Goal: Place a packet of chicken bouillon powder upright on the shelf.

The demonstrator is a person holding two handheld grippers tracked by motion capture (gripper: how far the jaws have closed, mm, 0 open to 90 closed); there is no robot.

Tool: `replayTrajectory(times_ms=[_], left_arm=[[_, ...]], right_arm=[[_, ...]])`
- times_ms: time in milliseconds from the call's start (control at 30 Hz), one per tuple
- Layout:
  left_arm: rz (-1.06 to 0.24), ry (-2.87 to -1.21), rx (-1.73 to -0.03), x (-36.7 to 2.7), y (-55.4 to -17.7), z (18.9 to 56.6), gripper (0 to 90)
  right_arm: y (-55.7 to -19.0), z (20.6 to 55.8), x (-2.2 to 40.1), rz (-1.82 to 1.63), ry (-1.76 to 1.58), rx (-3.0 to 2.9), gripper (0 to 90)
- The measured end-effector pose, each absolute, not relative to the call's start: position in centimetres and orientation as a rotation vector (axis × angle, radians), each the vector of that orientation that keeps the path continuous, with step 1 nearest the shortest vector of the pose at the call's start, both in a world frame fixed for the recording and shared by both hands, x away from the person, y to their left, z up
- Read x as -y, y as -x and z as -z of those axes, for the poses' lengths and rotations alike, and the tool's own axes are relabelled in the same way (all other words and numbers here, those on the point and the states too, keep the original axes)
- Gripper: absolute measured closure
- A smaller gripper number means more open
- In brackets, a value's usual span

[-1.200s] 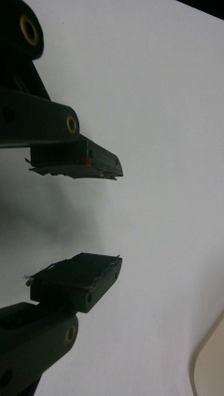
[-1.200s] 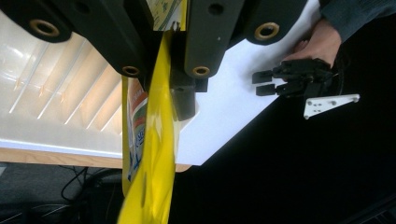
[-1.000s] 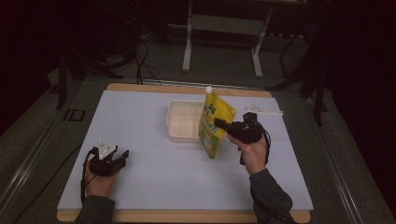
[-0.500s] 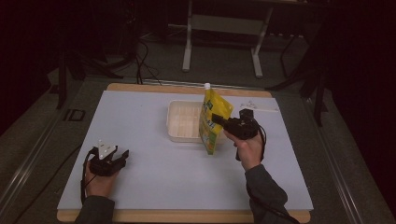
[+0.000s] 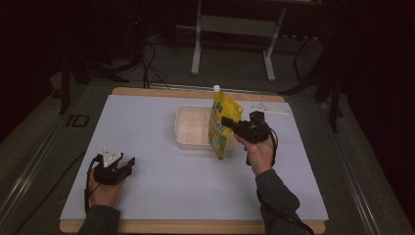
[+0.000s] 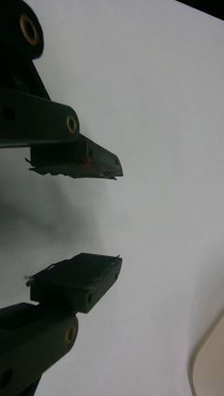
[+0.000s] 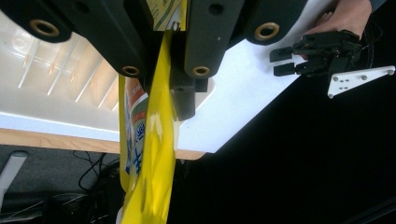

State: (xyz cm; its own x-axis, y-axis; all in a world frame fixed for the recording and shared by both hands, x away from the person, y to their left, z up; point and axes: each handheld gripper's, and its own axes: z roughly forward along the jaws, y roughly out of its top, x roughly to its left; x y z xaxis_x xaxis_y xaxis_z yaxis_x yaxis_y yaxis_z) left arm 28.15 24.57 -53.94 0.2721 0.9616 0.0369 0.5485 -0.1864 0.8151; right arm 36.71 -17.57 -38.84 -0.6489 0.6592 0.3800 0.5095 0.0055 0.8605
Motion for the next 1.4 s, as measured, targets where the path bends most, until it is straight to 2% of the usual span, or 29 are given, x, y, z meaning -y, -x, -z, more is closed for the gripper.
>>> replayTrajectory(times_ms=[1400], left_arm=[[-0.747,-1.842,-1.369,-24.6,-28.2,54.0,49.4]], right_arm=[[-38.5,39.2,16.7,-1.658,-1.267,-2.099,90.0]])
